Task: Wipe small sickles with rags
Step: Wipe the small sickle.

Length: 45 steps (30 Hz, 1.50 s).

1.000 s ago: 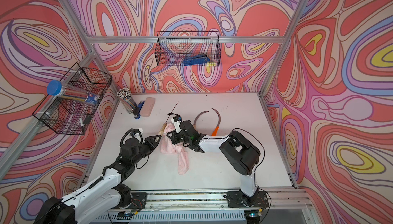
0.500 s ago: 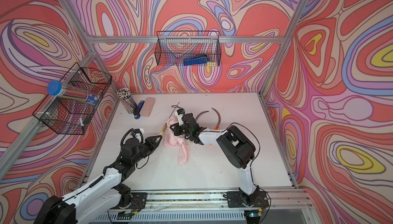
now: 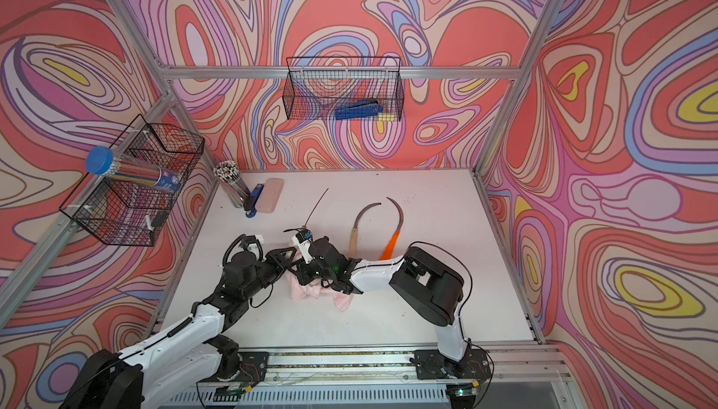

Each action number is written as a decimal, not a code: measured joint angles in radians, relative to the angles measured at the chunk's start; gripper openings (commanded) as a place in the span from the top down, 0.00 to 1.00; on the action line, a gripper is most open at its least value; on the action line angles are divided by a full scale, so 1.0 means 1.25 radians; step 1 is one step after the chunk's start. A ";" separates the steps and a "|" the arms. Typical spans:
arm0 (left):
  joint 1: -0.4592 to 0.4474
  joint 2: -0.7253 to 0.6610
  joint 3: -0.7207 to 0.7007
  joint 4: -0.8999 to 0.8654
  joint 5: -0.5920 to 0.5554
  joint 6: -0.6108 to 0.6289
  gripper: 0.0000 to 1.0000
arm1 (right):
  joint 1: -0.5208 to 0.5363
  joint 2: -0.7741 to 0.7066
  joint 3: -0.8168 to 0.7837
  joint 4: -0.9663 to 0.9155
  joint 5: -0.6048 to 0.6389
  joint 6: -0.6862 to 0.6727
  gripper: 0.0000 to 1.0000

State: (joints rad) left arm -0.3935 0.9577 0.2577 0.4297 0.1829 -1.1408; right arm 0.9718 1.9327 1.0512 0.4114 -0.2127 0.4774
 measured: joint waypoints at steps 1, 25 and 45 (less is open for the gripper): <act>0.000 -0.003 -0.002 0.002 0.000 0.000 1.00 | -0.008 0.000 0.000 0.001 -0.003 0.005 1.00; 0.000 -0.036 -0.015 -0.023 0.018 0.000 1.00 | -0.270 0.094 0.119 0.061 -0.138 0.079 1.00; 0.002 0.006 0.019 0.033 0.071 0.012 1.00 | -0.256 0.110 0.135 0.060 -0.146 0.125 1.00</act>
State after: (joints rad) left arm -0.3916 0.9657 0.2817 0.4706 0.2714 -1.1263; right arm 0.6514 2.0705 1.2194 0.4862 -0.3950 0.6334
